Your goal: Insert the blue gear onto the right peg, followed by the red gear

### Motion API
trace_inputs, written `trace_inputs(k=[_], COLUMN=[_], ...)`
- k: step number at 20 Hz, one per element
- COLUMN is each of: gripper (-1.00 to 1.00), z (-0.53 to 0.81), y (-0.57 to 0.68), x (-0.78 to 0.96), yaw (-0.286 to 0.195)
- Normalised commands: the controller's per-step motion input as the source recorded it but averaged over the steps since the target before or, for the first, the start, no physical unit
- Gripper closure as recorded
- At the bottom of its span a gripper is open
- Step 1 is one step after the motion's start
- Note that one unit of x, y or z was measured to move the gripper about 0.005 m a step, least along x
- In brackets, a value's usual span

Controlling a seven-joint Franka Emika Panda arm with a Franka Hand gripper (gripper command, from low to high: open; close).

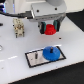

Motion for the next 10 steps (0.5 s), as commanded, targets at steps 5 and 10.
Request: trace_inputs(k=[5, 10], gripper=[1.00, 1.00], z=[0.20, 0.14], y=[0.00, 0.00], x=[0.68, 0.66], yaw=[0.000, 0.000])
